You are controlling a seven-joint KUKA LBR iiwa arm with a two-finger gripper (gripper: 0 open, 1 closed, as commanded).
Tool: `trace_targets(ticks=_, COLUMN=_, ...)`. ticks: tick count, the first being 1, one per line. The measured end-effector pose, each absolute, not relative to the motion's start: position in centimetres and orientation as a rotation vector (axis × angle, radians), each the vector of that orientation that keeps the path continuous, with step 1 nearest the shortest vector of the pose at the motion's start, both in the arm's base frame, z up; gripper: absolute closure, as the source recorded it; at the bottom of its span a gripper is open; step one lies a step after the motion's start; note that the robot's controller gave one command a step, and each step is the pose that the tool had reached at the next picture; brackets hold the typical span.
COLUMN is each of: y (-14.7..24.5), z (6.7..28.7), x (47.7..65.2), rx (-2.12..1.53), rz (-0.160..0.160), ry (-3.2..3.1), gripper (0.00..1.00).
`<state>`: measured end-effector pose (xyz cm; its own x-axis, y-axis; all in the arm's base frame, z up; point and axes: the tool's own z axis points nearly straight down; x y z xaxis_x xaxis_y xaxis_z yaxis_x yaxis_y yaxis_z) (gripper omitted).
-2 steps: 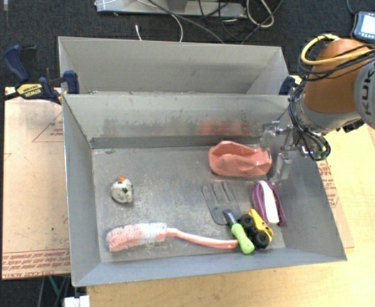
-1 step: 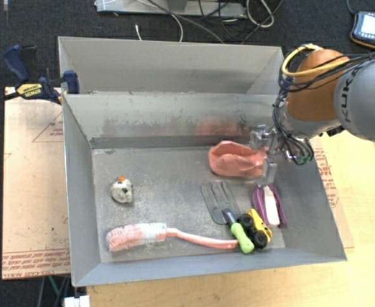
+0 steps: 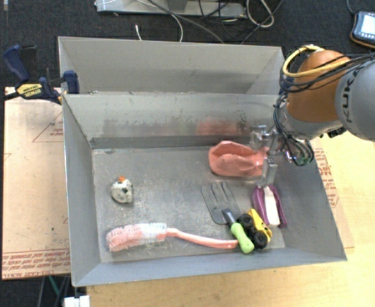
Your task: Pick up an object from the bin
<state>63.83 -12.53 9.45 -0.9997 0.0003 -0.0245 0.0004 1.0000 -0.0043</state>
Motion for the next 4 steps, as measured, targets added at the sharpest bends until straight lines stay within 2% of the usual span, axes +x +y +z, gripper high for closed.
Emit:
trace_targets(ticks=1, y=-12.4, z=9.3, x=64.2, rx=0.025, rz=-0.009, ry=3.104, gripper=0.00)
trace_targets(ticks=2, y=-12.1, z=8.1, x=62.6, rx=0.047, rz=-0.015, ry=3.073, gripper=0.00)
trace_targets(ticks=3, y=-11.7, z=7.9, x=63.6, rx=0.044, rz=-0.017, ry=3.099, gripper=0.00)
trace_targets(ticks=4, y=-11.2, z=7.6, x=62.7, rx=0.075, rz=-0.020, ry=3.049, gripper=0.00)
